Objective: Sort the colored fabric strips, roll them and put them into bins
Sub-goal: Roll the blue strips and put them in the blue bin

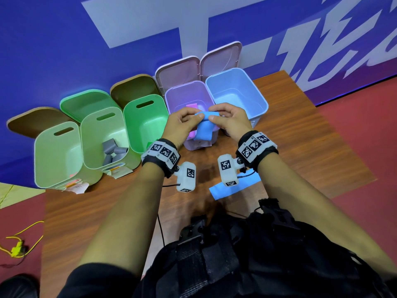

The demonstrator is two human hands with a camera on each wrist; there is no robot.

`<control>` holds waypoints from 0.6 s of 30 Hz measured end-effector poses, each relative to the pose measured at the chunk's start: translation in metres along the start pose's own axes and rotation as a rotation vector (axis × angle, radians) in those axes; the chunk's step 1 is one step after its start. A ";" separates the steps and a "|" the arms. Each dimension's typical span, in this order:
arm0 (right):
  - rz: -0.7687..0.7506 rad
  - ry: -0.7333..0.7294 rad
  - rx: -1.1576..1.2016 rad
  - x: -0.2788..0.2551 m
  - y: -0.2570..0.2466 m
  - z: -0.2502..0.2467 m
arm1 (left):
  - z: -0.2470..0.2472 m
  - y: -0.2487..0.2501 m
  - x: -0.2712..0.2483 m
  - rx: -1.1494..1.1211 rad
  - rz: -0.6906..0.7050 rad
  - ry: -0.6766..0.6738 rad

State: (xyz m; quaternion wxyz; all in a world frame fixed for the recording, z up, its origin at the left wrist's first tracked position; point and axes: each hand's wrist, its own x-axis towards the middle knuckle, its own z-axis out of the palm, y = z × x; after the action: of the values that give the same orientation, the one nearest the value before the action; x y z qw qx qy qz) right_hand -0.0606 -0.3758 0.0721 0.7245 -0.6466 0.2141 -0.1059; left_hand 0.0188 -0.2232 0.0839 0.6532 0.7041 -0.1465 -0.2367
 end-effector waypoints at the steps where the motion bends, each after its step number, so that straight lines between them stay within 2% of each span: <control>1: -0.002 -0.004 0.009 0.000 -0.001 0.000 | 0.000 0.000 0.001 0.005 0.003 0.008; 5: 0.039 -0.001 0.064 -0.001 -0.004 0.003 | -0.002 0.001 0.002 0.021 0.043 0.020; 12: -0.040 0.011 0.006 0.001 -0.005 0.000 | 0.001 -0.002 0.002 0.027 0.012 -0.008; 18: -0.044 0.010 0.042 0.001 -0.004 -0.001 | 0.002 -0.003 0.005 0.073 0.067 -0.009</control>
State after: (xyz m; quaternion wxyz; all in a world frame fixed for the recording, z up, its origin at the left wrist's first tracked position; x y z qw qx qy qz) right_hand -0.0596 -0.3775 0.0756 0.7344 -0.6353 0.2010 -0.1293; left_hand 0.0222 -0.2274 0.0805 0.6341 0.7211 -0.1815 -0.2121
